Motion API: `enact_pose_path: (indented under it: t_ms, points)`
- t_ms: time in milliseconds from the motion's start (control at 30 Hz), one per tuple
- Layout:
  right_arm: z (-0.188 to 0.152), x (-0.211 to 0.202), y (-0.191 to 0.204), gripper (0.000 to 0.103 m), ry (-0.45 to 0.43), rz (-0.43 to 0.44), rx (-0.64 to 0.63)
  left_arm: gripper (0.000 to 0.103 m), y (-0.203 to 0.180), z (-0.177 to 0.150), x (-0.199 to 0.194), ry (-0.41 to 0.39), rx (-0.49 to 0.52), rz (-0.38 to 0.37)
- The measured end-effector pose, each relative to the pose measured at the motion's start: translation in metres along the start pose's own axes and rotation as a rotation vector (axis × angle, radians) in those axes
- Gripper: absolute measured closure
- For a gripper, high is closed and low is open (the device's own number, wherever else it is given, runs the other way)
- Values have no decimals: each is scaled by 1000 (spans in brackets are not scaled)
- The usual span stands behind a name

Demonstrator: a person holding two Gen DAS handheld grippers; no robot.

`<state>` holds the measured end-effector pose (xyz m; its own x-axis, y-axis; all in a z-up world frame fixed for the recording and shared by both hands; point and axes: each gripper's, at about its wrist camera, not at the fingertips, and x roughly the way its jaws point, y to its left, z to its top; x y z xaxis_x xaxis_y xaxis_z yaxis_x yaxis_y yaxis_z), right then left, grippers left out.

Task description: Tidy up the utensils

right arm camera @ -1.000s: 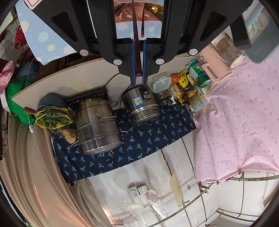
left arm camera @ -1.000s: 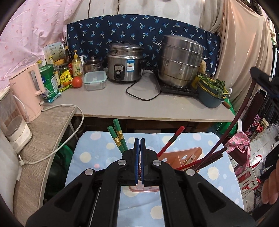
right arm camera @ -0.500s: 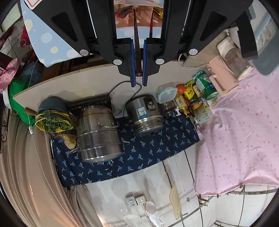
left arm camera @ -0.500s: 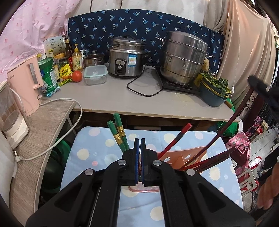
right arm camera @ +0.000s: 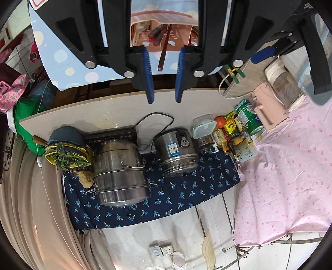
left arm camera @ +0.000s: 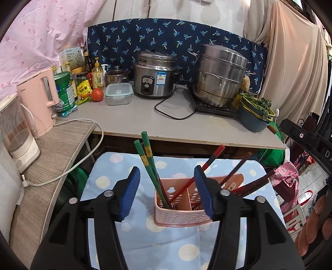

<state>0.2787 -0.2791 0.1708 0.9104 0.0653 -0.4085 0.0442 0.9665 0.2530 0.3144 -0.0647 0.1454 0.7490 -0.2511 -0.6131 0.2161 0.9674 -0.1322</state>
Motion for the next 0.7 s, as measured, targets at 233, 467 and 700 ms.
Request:
enact_pose_path:
  t_ms: [233,467,700]
  points:
    - [-30,-30,3,65,51,-6,-32,45,-3,-20,-27,-6,14,25]
    - [-70,-60,7,61,106,-25,-58,41,-4,-48,-52,-10,17,54]
    - [-108,-83,18,59,152,-38,-103,37,-5,-73,-74,-18,24,81]
